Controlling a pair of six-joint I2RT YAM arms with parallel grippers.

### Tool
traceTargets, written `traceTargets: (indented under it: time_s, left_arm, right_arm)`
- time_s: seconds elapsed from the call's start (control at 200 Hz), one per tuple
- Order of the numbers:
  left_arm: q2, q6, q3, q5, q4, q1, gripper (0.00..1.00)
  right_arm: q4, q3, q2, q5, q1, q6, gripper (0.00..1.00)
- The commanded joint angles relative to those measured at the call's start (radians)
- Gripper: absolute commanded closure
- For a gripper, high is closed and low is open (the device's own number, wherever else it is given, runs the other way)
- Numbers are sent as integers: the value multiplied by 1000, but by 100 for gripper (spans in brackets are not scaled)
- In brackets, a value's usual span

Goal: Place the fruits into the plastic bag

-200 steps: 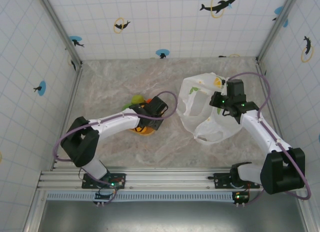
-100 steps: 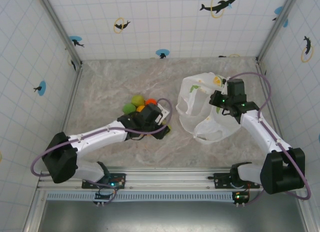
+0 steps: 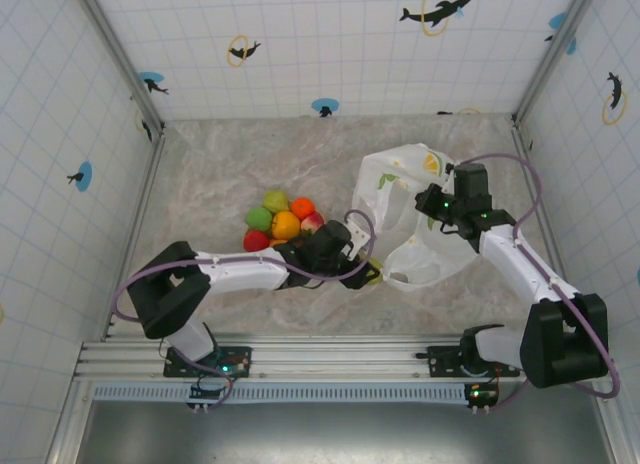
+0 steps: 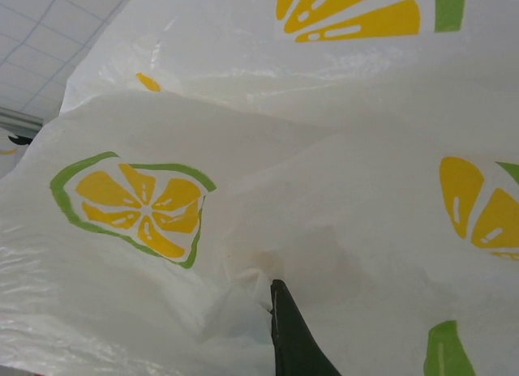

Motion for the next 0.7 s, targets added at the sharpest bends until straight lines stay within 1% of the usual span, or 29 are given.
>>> traceTargets:
  time_s: [0.0,0.16,0.24,0.285,0.31,0.4,0.43,0.666,0.696]
  left_arm:
    - [17,-49,46,-116,182,-1,43]
    - [50,-88,68,-205,296,-2,42]
    - [80,-111,85,-239,346,-2,40]
    - [101,-118,97,-255,373,-1,40]
    - [114,-122,106,-268,382,-1,40]
    - [163,-124,117,-301,409,-1,39]
    - [179,-126,157,-306,423,-2,39]
    - [319,-223,219,-300,553,-2,37]
    - [339,-238,228,-298,565,-2,37]
  right_arm:
    - [49,-12,-19,-42,-6,34,100]
    - [-16,4,-25,-78,-6,-2,100]
    - [-14,-7,-38,-104,-5,11,100]
    - [15,-29,-50,-119,-3,43,100]
    - [32,-40,-56,-167,-4,64,100]
    - [78,-72,-78,-224,0,134,100]
    - [94,-84,-87,-233,3,155,100]
    - [234,-202,-155,-278,6,349,100]
    - [282,-216,-159,-281,6,372,100]
